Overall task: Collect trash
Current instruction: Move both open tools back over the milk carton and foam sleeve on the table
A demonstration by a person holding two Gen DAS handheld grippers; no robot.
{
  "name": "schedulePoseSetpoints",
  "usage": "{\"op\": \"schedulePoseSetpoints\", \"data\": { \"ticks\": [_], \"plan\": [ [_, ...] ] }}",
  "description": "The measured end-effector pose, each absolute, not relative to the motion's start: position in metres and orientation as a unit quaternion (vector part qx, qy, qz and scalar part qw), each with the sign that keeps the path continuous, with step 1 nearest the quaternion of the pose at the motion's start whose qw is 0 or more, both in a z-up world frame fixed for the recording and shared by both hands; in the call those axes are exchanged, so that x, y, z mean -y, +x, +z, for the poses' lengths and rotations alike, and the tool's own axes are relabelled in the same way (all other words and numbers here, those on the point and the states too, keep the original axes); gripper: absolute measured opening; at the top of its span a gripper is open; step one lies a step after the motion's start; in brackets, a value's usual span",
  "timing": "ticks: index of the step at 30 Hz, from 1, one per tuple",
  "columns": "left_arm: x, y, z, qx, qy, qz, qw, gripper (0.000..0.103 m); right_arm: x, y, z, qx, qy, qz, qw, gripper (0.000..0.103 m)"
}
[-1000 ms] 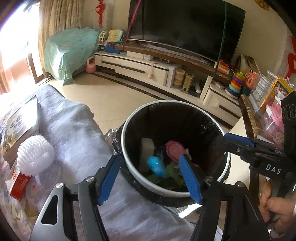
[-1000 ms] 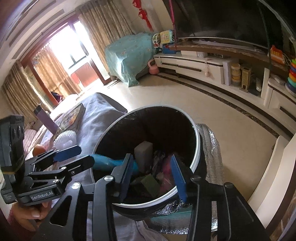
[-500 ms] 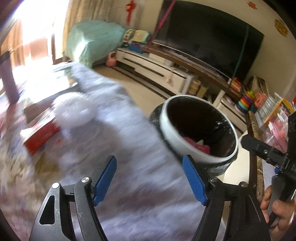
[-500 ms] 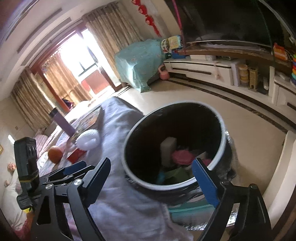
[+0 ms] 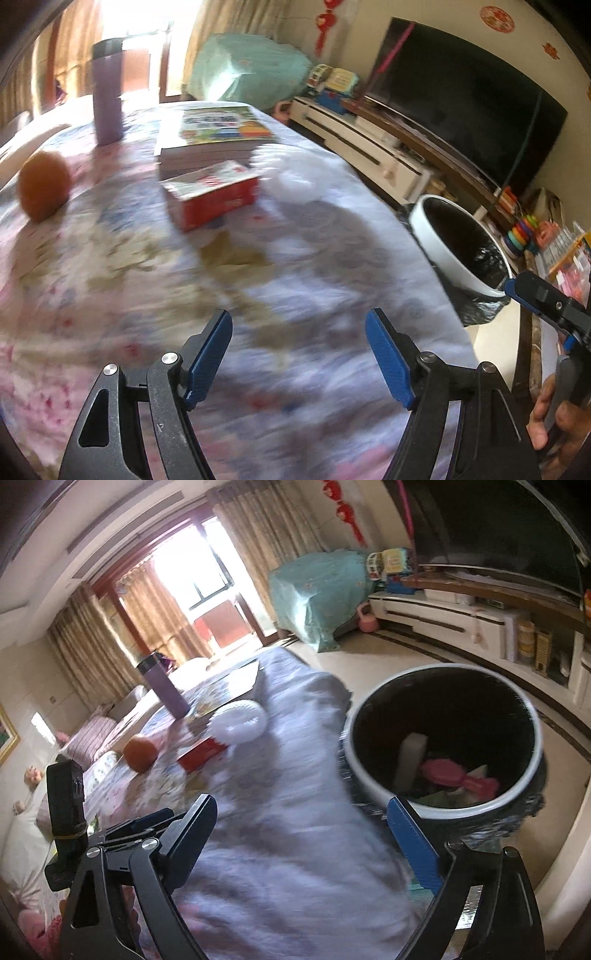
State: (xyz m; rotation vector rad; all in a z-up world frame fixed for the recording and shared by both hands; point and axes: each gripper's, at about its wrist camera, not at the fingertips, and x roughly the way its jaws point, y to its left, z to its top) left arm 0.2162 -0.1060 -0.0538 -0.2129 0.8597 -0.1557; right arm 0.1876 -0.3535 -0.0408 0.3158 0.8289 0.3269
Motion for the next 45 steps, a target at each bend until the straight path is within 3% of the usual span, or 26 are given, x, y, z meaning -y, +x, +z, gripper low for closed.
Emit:
{"op": "schedulePoseSetpoints", "data": {
  "ticks": [22, 45],
  "plan": [
    [0.047, 0.212, -0.061, -0.418, -0.121, -0.022, 0.900, 0.076, 0.277, 0.216, -0.068, -0.421, 0.131, 0.219, 0.871, 0.095],
    [0.033, 0.304, -0.074, -0.434, -0.051, -0.039, 0.899, 0.079, 0.254, 0.294, -0.082, -0.431, 0.153, 0.233, 0.859, 0.094]
  ]
}}
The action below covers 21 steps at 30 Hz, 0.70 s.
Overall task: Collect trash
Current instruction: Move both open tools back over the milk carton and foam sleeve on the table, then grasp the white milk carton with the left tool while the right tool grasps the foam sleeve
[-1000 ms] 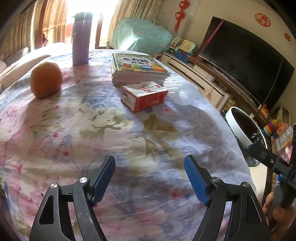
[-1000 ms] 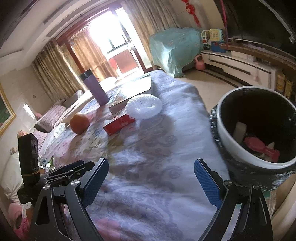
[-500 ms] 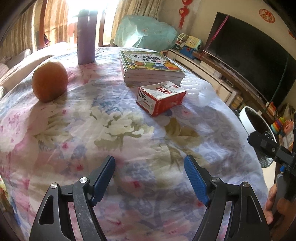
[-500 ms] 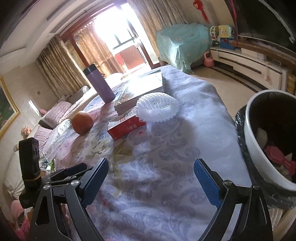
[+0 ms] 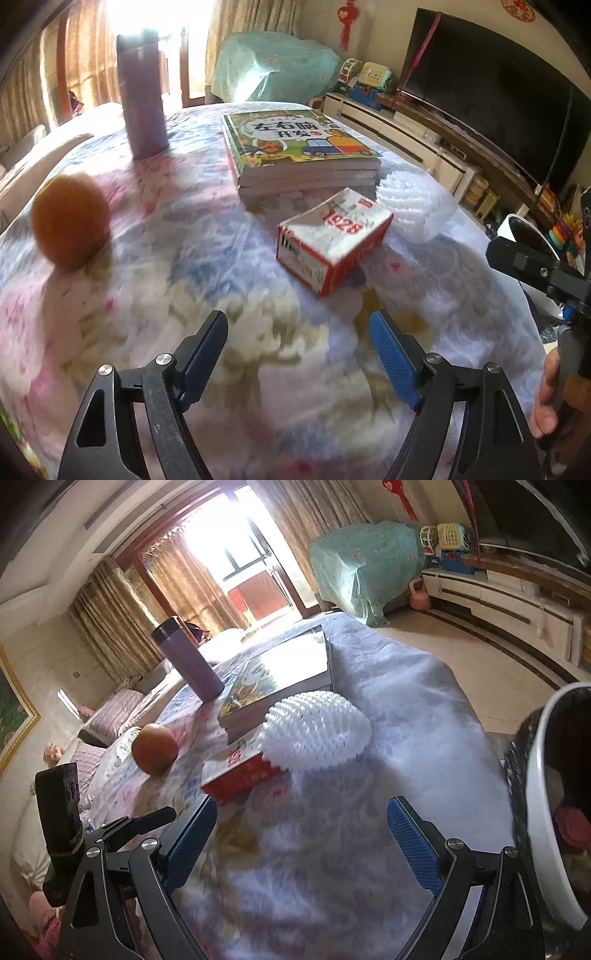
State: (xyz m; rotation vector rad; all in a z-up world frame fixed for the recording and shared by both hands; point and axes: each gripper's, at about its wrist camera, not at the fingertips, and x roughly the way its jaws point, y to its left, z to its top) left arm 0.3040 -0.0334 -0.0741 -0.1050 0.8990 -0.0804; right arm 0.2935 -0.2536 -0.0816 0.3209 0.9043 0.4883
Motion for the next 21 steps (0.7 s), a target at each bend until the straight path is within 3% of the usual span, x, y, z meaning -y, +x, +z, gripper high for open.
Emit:
{"op": "schedulePoseSetpoints", "data": {
  "ticks": [15, 16, 17, 21],
  "plan": [
    [0.038, 0.360, -0.095, -0.425, -0.047, -0.077, 0.901, 0.080, 0.253, 0.339, -0.102, -0.434, 0.201, 0.219, 0.851, 0.092],
    [0.037, 0.361, -0.097, -0.425, -0.050, -0.084, 0.900, 0.074, 0.252, 0.340, -0.105, -0.436, 0.198, 0.217, 0.850, 0.085],
    [0.038, 0.363, -0.099, -0.426, -0.053, -0.094, 0.899, 0.058, 0.251, 0.341, -0.107, -0.440, 0.196, 0.214, 0.850, 0.073],
    [0.038, 0.364, -0.101, -0.422, -0.051, -0.102, 0.899, 0.058, 0.252, 0.341, -0.107, -0.442, 0.189, 0.199, 0.854, 0.029]
  ]
}}
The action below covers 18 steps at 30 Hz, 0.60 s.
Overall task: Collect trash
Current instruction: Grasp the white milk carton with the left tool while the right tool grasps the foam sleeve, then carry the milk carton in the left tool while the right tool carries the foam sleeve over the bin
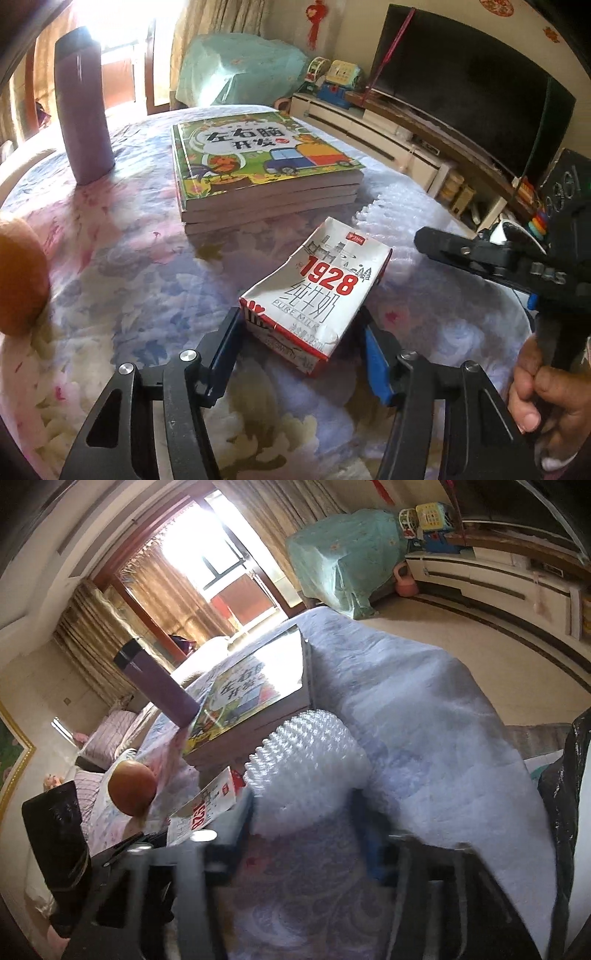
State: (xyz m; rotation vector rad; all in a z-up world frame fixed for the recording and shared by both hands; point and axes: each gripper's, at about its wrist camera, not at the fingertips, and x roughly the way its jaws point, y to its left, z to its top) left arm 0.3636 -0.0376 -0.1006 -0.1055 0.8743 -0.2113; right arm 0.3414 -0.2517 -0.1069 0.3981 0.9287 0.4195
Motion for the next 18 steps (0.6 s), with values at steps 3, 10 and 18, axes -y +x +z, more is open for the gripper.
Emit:
{"op": "schedulePoseSetpoints", "data": {
  "ticks": [3, 10, 18],
  "plan": [
    [0.035, 0.357, -0.099, -0.413, -0.051, -0.091, 0.905, 0.058, 0.251, 0.337, -0.105, -0.439, 0.184, 0.195, 0.858, 0.022],
    [0.020, 0.308, -0.098, -0.406, -0.101, -0.067, 0.906, 0.054, 0.253, 0.302, -0.097, -0.420, 0.182, 0.192, 0.868, 0.010],
    [0.008, 0.235, -0.083, -0.384, -0.150, -0.063, 0.909, 0.054, 0.252, 0.248, -0.075, -0.398, 0.178, 0.207, 0.876, 0.009]
  ]
}}
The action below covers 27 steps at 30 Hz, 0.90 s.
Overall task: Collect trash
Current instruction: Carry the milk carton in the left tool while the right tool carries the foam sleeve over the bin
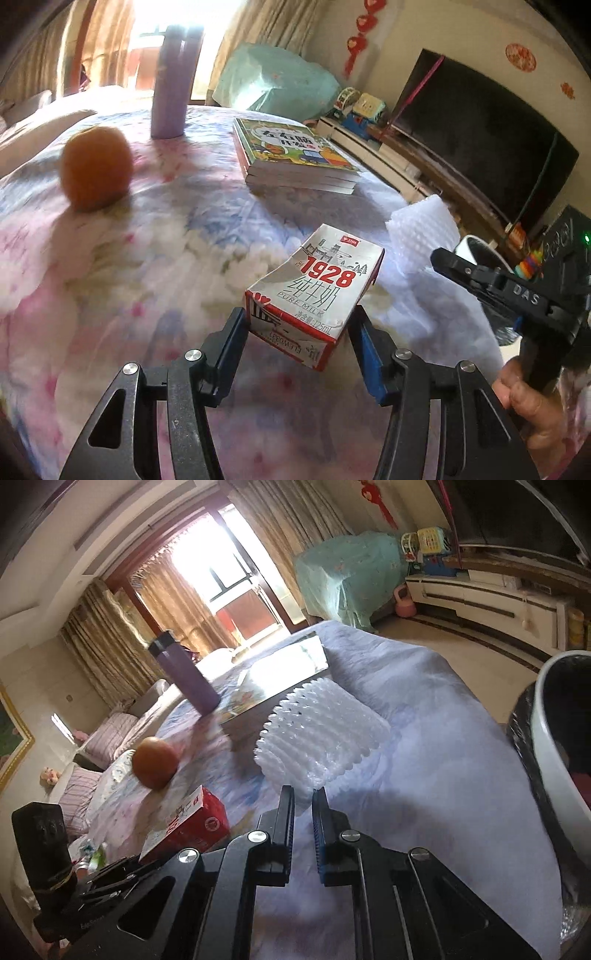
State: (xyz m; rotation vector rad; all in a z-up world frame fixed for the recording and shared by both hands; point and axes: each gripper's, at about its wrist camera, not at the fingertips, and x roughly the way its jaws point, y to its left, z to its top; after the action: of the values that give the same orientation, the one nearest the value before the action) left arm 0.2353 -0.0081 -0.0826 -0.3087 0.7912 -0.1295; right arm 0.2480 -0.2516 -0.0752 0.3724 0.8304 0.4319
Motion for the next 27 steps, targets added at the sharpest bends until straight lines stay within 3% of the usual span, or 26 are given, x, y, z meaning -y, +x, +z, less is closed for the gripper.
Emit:
{"op": "schedulePoseSetpoints", "data": {
  "ticks": [15, 27],
  "plan": [
    [0.056, 0.163, -0.061, -0.365, -0.097, -0.069, 0.923, 0.054, 0.281, 0.153, -0.043, -0.382, 0.155, 0.213, 0.886, 0.009],
    [0.087, 0.146, -0.045, -0.351, -0.071, -0.085, 0.930, 0.053, 0.290, 0.131, -0.030, -0.367, 0.130, 0.202, 0.899, 0.009]
  ]
}}
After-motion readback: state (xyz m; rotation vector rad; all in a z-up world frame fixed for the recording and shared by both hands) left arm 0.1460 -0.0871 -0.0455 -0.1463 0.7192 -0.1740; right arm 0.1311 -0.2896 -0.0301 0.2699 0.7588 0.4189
